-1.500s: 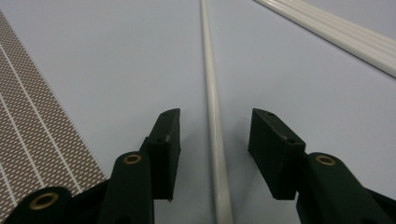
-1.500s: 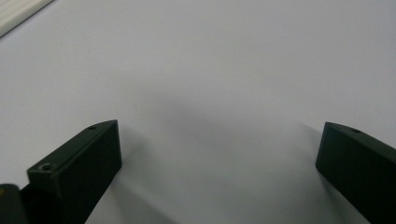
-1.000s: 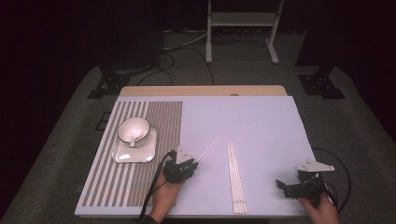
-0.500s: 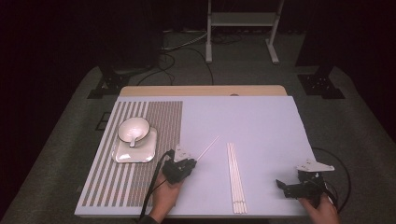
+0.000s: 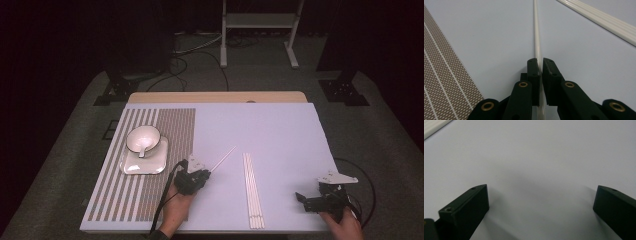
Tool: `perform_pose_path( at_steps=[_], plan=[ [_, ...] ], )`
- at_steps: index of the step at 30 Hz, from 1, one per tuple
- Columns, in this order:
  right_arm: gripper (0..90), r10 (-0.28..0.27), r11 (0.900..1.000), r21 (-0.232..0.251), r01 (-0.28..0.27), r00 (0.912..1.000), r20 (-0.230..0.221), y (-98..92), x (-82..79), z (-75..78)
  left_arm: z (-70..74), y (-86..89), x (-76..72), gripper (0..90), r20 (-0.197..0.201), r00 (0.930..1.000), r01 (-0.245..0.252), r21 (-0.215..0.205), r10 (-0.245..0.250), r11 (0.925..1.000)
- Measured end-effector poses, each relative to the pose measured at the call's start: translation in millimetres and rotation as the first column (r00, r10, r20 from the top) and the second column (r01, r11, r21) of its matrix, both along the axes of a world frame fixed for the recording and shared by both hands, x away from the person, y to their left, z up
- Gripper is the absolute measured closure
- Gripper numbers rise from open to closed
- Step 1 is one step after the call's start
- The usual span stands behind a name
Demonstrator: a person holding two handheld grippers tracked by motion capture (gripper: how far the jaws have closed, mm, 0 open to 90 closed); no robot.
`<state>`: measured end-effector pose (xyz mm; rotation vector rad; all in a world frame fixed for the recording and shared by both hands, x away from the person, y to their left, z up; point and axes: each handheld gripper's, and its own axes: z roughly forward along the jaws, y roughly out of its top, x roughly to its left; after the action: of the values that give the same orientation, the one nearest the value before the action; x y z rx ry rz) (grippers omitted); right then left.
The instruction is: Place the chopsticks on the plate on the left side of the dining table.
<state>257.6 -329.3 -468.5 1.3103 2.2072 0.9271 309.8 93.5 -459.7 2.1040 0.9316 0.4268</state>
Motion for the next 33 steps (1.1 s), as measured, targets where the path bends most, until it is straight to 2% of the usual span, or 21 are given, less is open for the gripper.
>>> perform_pose_path(
  at_steps=[24,33],
  plan=[
    [0.0,0.000,1.000,0.001,0.000,1.0000,0.000,0.0,0.0,0.0,15.2,10.7,-2.8,84.7,0.010,0.9998,0.018,-0.042,-0.018,0.9989],
    [0.0,0.000,1.000,0.001,0.000,1.0000,0.000,-0.1,0.0,0.0,21.9,13.2,-6.1,84.7,0.015,0.9996,0.025,-0.072,-0.024,0.9971]
  ],
)
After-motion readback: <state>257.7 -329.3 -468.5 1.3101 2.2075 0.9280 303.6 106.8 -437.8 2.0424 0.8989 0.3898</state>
